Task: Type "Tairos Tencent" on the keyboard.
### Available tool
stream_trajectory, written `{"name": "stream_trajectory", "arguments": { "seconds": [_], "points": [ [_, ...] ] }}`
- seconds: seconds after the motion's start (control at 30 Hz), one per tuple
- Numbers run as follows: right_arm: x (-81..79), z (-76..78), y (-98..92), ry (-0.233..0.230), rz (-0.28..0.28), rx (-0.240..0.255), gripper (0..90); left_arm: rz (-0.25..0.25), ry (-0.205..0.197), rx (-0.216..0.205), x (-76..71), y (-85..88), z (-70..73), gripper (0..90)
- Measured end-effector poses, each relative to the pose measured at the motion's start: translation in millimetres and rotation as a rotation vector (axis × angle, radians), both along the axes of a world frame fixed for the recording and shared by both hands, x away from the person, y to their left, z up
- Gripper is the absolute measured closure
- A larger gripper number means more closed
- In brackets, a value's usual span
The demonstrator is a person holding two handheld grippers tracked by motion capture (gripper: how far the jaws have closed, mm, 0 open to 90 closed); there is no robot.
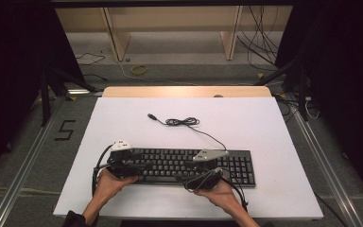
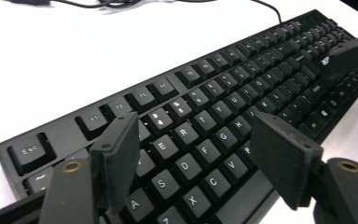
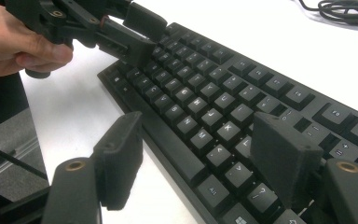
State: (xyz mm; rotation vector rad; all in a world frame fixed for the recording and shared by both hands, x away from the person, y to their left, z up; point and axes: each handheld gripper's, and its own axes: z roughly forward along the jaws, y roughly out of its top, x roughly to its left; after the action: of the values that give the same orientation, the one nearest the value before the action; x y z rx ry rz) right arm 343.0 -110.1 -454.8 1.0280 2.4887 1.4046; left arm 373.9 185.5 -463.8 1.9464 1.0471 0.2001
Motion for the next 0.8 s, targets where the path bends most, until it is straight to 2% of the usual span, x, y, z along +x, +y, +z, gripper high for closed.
{"name": "stream_trajectory", "arguments": {
  "seconds": [0.13,0.3,0.43,0.5,0.8],
  "points": [
    [-0.3,0.3,1.8,-0.001,0.004,0.003,35.3,0.014,0.000,-0.004,2.6,2.6,0.8,33.1],
    [-0.7,-0.2,4.2,0.004,0.011,0.001,35.0,0.022,0.003,-0.009,5.7,5.4,2.3,38.5],
    [-0.9,-0.7,5.9,0.004,0.015,0.002,34.9,0.015,0.009,-0.004,8.1,6.1,2.2,48.3],
    [-1.1,-0.5,6.5,0.005,0.017,0.001,34.9,0.010,0.011,0.014,8.9,5.7,2.2,54.6],
    [-1.4,-0.8,8.2,0.001,0.020,0.004,34.9,0.001,0.009,0.049,12.7,3.0,1.0,80.9]
  ]
}}
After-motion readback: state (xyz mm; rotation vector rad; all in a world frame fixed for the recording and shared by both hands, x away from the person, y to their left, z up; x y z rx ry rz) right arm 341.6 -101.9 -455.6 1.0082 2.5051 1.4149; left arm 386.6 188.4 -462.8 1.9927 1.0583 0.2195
